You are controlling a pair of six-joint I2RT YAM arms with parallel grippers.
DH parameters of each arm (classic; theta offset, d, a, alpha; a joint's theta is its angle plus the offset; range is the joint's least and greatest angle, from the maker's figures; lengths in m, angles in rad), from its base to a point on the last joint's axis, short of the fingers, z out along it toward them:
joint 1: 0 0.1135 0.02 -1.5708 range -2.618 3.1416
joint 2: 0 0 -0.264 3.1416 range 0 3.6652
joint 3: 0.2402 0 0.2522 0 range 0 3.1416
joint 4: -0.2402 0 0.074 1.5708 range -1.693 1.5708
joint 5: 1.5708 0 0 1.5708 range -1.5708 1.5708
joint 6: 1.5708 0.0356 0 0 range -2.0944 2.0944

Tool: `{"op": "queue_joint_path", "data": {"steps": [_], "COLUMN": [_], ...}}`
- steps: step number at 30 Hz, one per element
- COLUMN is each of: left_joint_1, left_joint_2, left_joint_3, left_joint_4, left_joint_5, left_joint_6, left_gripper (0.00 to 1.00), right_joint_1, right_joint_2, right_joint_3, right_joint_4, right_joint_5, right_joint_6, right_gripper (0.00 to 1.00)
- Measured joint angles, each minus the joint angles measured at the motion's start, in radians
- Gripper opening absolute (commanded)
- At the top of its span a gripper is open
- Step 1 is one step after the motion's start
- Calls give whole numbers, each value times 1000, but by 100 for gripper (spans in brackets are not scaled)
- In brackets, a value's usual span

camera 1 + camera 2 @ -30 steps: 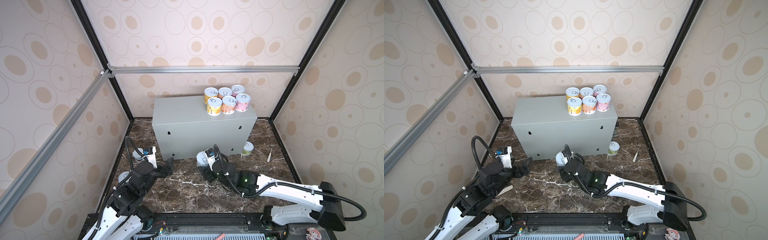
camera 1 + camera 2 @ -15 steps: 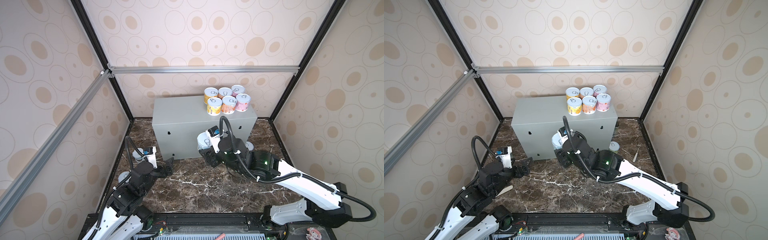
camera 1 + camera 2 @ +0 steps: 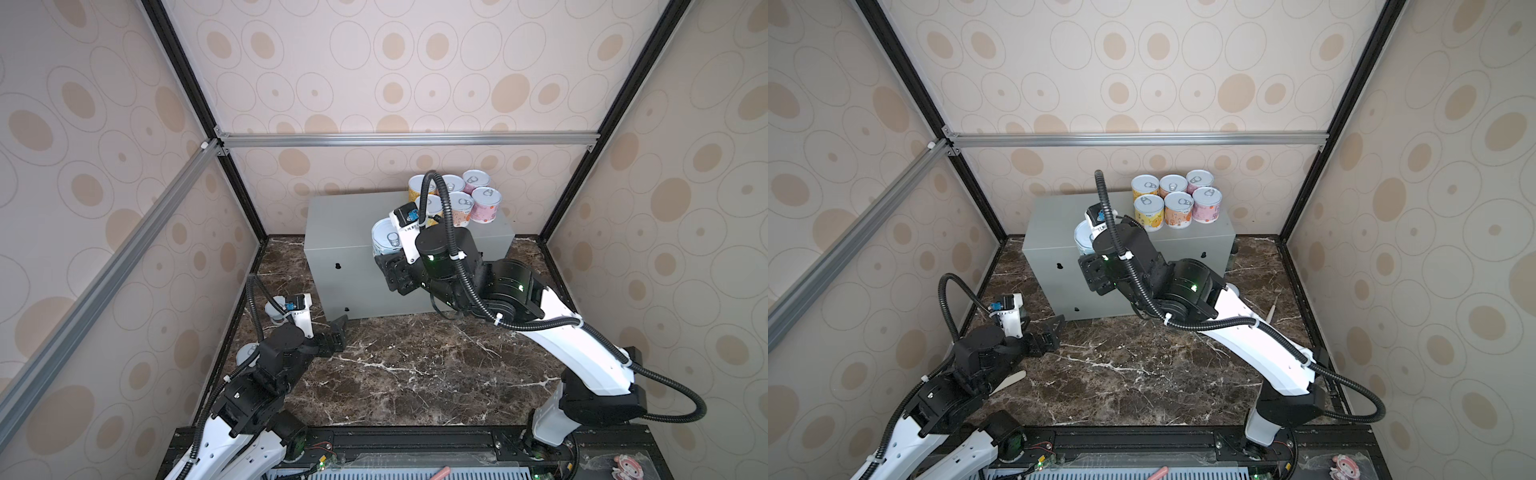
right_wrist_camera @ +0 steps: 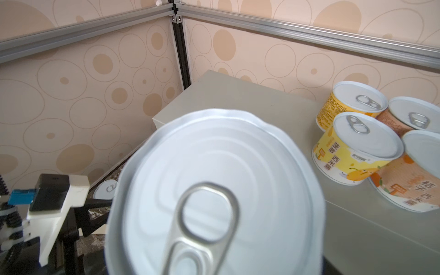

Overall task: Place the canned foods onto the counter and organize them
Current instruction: 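Raise the held pale blue can up toward the cabinet top, then lower the pale blue can onto the cabinet top beside the grouped cans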

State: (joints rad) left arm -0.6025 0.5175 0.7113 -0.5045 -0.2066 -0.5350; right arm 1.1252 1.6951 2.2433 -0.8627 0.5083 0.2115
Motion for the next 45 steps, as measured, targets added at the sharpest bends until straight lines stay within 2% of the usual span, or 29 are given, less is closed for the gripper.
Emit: {"op": "queue_joint_path", "data": {"steps": [10, 22, 30, 37, 45], "left_joint_1": [0, 0, 0, 0, 0], "left_joint_2": [-38, -55, -57, -48, -29], "left_joint_3": [14, 14, 14, 24, 90], "left_joint_4": [-37, -50, -51, -58, -59], "left_joint_5": [3, 33, 44, 43, 39], "left_joint_6": [8, 8, 8, 16, 35], "left_gripper": [99, 99, 99, 99, 99], "right_joint_1": [-148, -237, -262, -264, -264], "right_joint_2": [252, 381, 400, 400, 375], "right_joint_3": [299, 317, 312, 298, 238], "right_joint_4": [-52, -58, -55, -33, 18], "right_joint_5": [-63, -75, -92, -101, -120], "right_joint_6": [59, 147, 159, 154, 143], "right_gripper": [54, 55, 69, 90, 97]}}
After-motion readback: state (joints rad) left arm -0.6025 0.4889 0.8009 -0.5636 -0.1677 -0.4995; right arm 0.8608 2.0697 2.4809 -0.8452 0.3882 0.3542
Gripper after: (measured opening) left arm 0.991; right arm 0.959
